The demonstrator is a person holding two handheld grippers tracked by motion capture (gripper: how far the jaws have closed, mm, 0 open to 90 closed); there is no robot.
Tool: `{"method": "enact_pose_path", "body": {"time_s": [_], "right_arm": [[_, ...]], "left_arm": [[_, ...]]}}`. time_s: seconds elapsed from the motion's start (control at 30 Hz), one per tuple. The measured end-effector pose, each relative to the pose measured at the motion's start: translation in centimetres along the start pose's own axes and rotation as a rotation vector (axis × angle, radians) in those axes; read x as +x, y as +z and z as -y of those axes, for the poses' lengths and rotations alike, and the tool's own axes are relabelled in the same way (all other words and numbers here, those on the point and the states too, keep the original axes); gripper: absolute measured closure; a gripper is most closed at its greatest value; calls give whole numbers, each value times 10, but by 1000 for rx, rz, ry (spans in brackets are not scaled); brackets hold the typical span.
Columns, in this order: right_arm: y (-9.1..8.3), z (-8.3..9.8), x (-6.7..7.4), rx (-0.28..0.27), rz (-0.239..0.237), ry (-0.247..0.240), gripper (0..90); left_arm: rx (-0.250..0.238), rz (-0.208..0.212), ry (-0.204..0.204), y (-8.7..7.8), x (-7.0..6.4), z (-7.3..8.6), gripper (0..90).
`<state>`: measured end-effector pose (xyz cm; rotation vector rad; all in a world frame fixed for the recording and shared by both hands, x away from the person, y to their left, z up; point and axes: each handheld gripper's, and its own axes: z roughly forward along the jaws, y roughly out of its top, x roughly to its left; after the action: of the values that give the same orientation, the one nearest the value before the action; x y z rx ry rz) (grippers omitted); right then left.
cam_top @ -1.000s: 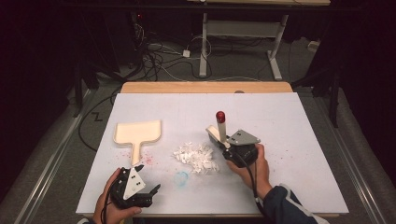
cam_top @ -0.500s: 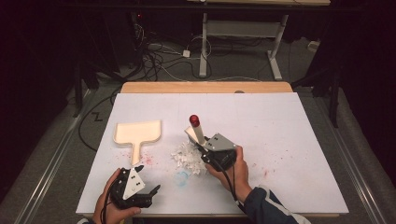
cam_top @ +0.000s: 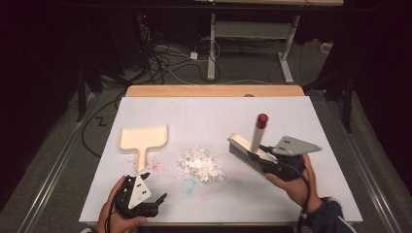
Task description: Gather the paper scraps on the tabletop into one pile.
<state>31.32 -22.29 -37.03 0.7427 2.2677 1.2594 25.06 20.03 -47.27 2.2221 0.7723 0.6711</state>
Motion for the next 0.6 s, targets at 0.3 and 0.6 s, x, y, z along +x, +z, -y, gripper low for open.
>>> {"method": "enact_pose_path", "body": {"time_s": [0.3, 0.6], "right_arm": [[-51, 40, 5, 179, -91, -75, 686], [-39, 48, 16, 251, -166, -98, 687]], "left_arm": [[3, 0, 11, 2, -2, -4, 153], [1, 7, 15, 4, -2, -5, 153]]}}
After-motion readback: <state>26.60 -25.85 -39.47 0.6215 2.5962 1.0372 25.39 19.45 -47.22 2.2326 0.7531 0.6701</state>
